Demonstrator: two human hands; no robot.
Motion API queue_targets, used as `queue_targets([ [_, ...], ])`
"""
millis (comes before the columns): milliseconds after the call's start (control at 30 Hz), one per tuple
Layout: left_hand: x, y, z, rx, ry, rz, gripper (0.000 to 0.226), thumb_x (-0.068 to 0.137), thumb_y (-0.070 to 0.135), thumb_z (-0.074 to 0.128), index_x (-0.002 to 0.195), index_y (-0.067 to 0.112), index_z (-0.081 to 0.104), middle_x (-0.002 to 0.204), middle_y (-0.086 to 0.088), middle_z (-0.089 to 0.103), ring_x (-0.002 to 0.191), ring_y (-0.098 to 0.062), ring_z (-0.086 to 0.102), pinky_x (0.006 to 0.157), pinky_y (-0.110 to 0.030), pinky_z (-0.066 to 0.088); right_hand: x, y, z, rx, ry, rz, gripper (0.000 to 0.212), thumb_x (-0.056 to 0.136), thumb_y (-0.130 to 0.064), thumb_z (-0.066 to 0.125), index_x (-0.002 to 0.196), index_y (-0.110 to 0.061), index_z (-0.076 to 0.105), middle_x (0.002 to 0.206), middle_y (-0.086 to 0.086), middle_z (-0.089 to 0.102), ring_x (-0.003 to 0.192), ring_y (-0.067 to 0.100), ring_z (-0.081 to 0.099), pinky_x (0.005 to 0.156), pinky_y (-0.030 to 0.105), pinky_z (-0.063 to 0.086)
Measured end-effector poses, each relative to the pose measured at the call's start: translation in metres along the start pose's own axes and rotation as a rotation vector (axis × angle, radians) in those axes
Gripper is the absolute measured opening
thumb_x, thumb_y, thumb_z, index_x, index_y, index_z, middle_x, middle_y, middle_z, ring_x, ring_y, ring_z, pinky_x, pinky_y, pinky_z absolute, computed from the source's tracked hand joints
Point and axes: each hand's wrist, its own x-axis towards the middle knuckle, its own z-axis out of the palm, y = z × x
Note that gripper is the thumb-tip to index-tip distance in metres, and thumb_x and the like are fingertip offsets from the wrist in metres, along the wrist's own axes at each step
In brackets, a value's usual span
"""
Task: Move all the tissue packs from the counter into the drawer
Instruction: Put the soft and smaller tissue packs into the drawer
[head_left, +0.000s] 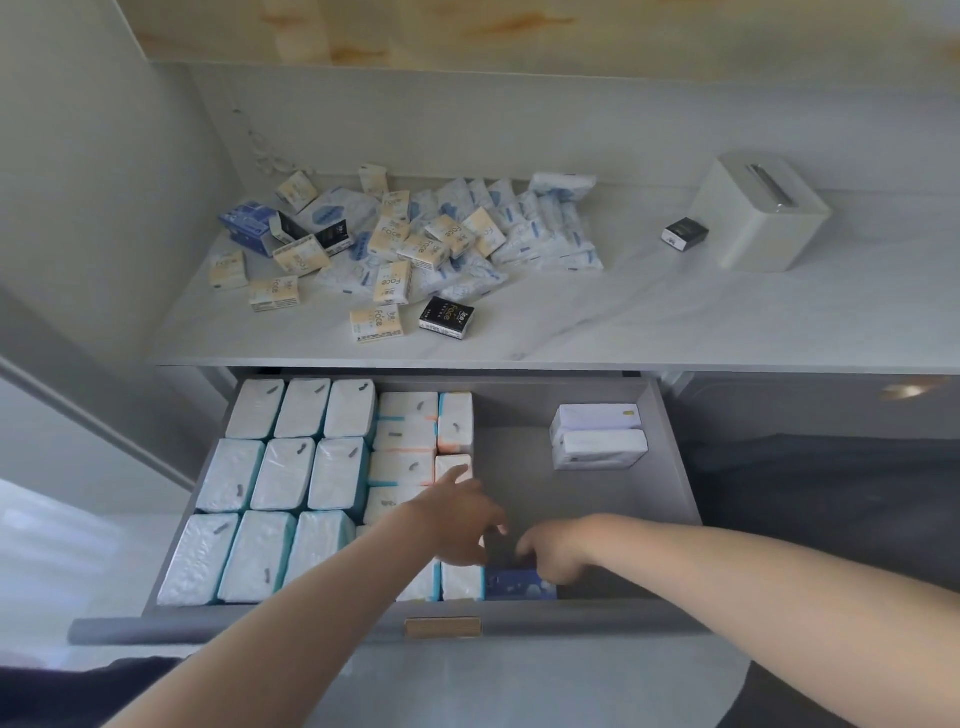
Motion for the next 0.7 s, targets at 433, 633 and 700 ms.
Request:
queue_targets([
  [433, -0.010, -0.009, -0.019, -0.448, 0.129, -0.087, 0.020, 0.091, 0.033, 0.057, 0.106, 0.035, 0.071, 0.111, 0.019, 0.064, 0.109, -0.010, 0.056, 0.101, -0.033, 0.044, -0.019, -0.015, -0.038, 0.049, 0.242, -0.032, 0.021, 0.095, -0.010, 0.045, 0.106, -0.015, 0.063, 0.089, 0.003, 0.059, 0.080, 0.024, 0.054, 0.061, 0.027, 0.041],
  [633, -0.041, -0.043, -0.075, -0.487, 0.281, -0.239, 0.013, 0.093, 0.038, 0.057, 0.101, 0.030, 0.064, 0.099, 0.016, 0.060, 0.103, -0.010, 0.059, 0.087, -0.024, 0.044, -0.043, -0.033, -0.096, 0.284, 0.543, -0.102, 0.030, 0.093, -0.014, 0.047, 0.111, -0.022, 0.069, 0.117, -0.003, 0.065, 0.109, 0.019, 0.060, 0.083, 0.025, 0.046],
  [700, -0.052, -0.066, -0.097, -0.414, 0.306, -0.279, 0.014, 0.092, 0.033, 0.061, 0.106, 0.030, 0.061, 0.103, 0.014, 0.063, 0.104, -0.013, 0.060, 0.087, -0.026, 0.045, -0.048, -0.043, -0.122, 0.329, 0.638, -0.134, 0.030, 0.092, -0.014, 0.048, 0.109, -0.022, 0.071, 0.103, -0.007, 0.065, 0.098, 0.016, 0.061, 0.074, 0.021, 0.043],
])
